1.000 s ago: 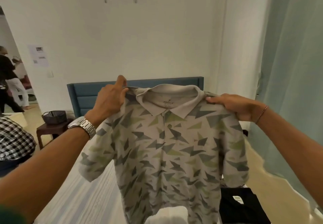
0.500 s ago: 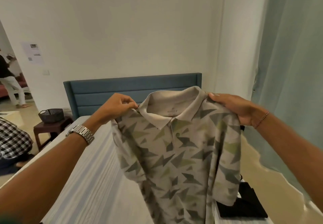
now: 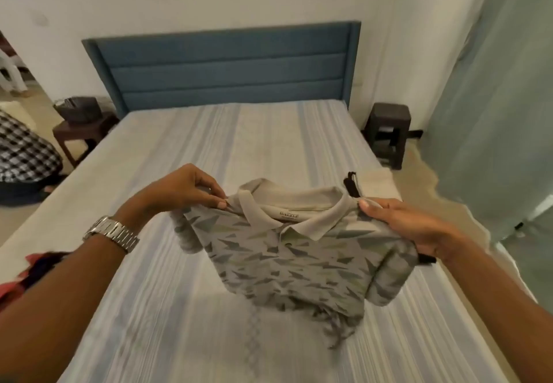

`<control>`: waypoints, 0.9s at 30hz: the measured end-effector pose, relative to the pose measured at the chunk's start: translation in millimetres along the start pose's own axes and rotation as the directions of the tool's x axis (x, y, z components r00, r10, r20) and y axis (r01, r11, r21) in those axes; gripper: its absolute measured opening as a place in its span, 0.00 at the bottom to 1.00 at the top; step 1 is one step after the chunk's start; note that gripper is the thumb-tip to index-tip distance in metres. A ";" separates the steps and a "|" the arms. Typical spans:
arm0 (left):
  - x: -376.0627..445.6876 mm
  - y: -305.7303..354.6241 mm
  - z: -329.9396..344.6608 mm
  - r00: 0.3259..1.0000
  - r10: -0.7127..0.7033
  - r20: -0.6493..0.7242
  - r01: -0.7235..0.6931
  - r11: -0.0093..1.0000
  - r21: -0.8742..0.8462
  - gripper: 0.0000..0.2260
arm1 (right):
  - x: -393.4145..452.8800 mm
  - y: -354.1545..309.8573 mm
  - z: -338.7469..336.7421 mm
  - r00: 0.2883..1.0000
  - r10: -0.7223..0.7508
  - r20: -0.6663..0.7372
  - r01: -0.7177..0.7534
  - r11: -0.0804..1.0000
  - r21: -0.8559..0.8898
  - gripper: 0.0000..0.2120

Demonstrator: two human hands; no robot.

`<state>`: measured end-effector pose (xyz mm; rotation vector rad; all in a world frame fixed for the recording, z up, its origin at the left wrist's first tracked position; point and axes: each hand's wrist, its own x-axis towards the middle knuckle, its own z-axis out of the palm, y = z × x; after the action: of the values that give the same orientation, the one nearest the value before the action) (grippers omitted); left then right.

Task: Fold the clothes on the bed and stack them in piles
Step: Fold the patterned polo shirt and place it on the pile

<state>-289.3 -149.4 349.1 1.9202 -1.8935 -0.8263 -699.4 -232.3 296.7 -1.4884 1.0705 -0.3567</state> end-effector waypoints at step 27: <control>126.6 -179.1 259.7 0.847 -0.482 -0.226 0.497 0.868 0.013 0.12 | 204.6 234.0 77.7 0.896 -0.001 -0.444 -0.236 0.846 -0.478 0.18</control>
<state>-308.1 -217.5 16.5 2.4762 -1.3323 -0.6463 -628.9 -311.4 -5.8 -1.8590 1.7145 -0.3256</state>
